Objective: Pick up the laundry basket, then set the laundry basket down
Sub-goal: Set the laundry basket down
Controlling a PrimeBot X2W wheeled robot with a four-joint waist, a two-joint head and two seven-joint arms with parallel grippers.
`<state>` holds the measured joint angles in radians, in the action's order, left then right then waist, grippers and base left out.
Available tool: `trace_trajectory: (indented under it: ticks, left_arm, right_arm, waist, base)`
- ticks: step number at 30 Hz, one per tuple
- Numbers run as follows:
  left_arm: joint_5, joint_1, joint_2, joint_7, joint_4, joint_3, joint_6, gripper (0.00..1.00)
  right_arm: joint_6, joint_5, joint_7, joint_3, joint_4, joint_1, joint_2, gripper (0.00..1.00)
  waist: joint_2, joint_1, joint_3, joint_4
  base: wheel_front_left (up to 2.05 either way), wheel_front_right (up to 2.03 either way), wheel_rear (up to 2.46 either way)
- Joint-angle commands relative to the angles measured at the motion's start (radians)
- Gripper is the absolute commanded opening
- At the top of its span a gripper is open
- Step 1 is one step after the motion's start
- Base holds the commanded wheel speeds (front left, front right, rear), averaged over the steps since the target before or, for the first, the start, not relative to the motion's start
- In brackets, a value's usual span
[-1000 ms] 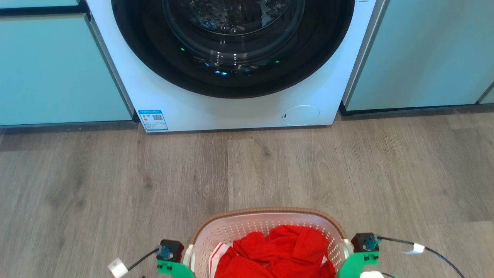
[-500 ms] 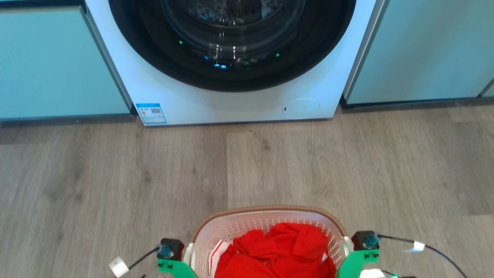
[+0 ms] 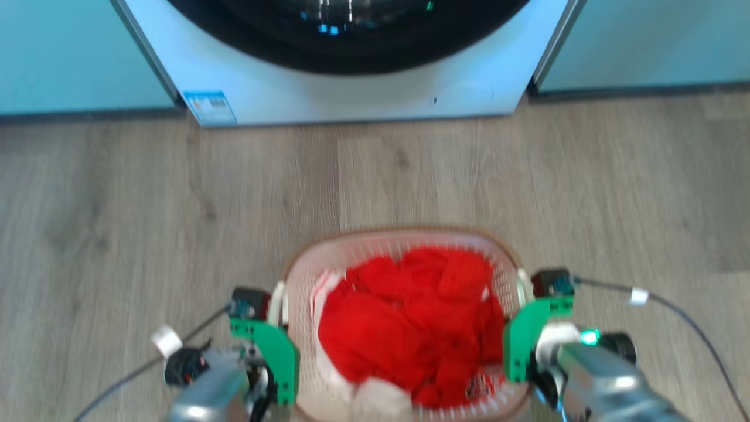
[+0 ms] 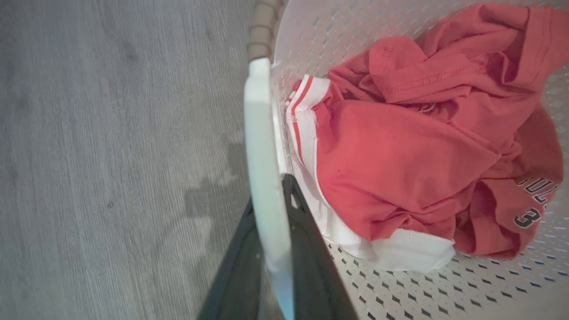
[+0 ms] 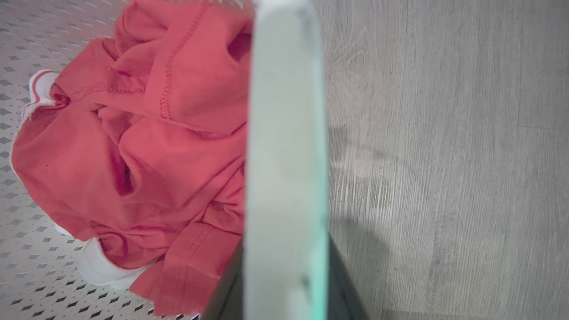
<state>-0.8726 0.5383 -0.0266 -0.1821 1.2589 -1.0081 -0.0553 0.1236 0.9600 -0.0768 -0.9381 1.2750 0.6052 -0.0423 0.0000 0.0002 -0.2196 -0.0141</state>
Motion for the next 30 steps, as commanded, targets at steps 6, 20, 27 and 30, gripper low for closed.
trace_trajectory:
  ticks: [6, 20, 27, 30]
  left_arm:
    - [0.025, 0.171, -0.048, -0.039, 0.006, 0.018, 0.011, 0.00]
    - [0.060, 0.401, -0.055, -0.064, 0.014, 0.010, 0.017, 0.00]
    - [0.079, 0.481, -0.053, -0.072, 0.018, 0.002, 0.023, 0.00]
    - [0.085, 0.501, -0.051, -0.074, 0.019, -0.002, 0.026, 0.00]
  right_arm:
    - [0.007, -0.014, -0.040, -0.021, -0.002, 0.138, -0.008, 0.00]
    - [0.007, -0.068, -0.079, 0.030, 0.015, 0.350, -0.008, 0.00]
    - [0.007, -0.162, -0.075, 0.119, 0.015, 0.402, -0.010, 0.00]
    - [0.007, -0.203, -0.073, 0.159, 0.016, 0.415, -0.010, 0.00]
  waist:
    - [0.0000, -0.0002, -0.180, -0.001]
    - [0.0000, -0.0002, -0.458, 0.017]
    - [0.0000, -0.0002, -0.558, 0.029]
    - [0.0000, -0.0002, -0.591, 0.032]
  base:
    - [0.00, 0.00, 0.00]
    - [0.00, 0.00, 0.00]
    - [0.00, 0.00, 0.00]
    - [0.00, 0.00, 0.00]
